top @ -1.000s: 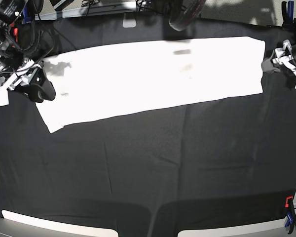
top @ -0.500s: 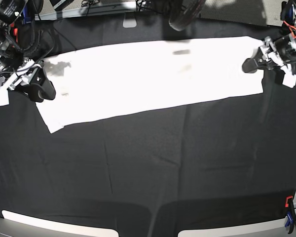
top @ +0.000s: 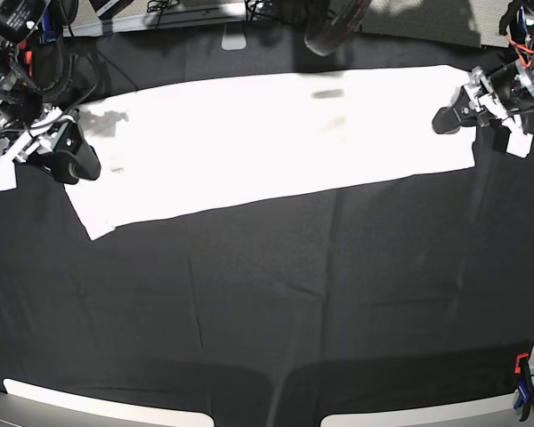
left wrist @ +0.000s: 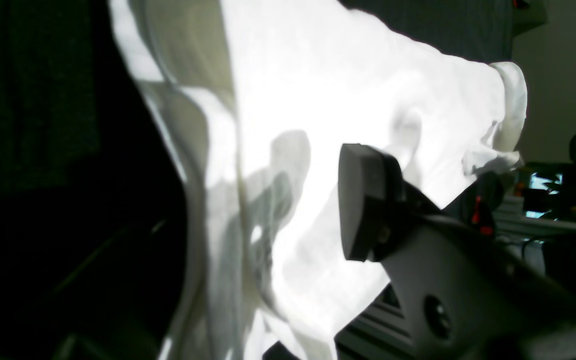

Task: Layout the t-shirt on the table in an organized manner, then fold the t-shirt properly
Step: 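Grasp the folded strip's end with the left gripper and pull it outward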

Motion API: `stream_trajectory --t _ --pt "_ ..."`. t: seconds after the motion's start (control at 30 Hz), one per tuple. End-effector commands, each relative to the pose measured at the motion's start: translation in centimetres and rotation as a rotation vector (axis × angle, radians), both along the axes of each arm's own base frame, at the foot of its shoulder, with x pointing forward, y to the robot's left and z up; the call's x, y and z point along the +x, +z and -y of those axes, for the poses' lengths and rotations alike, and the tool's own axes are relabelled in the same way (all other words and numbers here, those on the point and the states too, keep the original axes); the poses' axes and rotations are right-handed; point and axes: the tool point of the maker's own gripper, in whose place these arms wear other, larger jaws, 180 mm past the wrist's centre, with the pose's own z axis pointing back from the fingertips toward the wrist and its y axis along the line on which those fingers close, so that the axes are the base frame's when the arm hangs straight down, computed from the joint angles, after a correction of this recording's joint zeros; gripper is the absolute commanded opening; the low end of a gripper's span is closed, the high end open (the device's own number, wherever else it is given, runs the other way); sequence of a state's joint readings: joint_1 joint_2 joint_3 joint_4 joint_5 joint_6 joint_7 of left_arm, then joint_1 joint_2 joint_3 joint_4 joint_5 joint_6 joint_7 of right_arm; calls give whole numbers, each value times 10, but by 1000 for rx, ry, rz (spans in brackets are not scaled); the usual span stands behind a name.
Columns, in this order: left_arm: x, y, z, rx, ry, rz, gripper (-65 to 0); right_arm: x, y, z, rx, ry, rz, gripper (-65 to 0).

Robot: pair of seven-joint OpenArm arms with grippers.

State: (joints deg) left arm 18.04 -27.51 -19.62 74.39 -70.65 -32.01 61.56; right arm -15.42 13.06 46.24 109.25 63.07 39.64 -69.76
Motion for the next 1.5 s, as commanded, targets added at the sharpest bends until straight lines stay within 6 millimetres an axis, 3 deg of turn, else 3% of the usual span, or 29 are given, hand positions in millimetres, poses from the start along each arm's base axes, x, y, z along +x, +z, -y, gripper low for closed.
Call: stream_trajectory --t 0.0,0.07,0.13,0.17,0.27,0.43,0.7,0.8,0.93,1.07,1.23,1.3,1.47 --pt "-6 -5 -8 57 -35 -30 -359 4 14 -1 -7 15 51 -368" --pt "-8 -8 -12 86 -42 -38 -453 4 14 -1 -7 15 51 -368" --pt "-9 -11 -13 111 -54 -46 -621 4 14 -1 -7 15 51 -368" --pt "-9 -12 -15 121 -56 -47 -650 4 14 -1 -7 15 51 -368" --pt "6 -12 -25 190 -32 3 -650 4 14 -1 -7 15 51 -368" --pt "53 -4 -47 378 -43 111 -650 4 14 -1 -7 15 51 -368" --pt "97 18 -59 494 -102 102 -650 4 14 -1 -7 15 52 -368" --pt "110 34 -67 523 -61 90 -650 4 14 -1 -7 15 52 -368" --pt "129 74 -67 586 -47 196 -650 4 14 -1 -7 16 52 -368" --pt "142 118 -45 596 -38 333 -650 4 14 -1 -7 15 52 -368" --pt "135 150 13 465 -91 451 -650 4 14 -1 -6 16 52 -368" --pt "131 146 33 421 -117 462 -650 4 15 -1 -4 17 54 -368" --pt "107 109 88 379 -255 386 -650 4 15 -1 -4 17 54 -368"
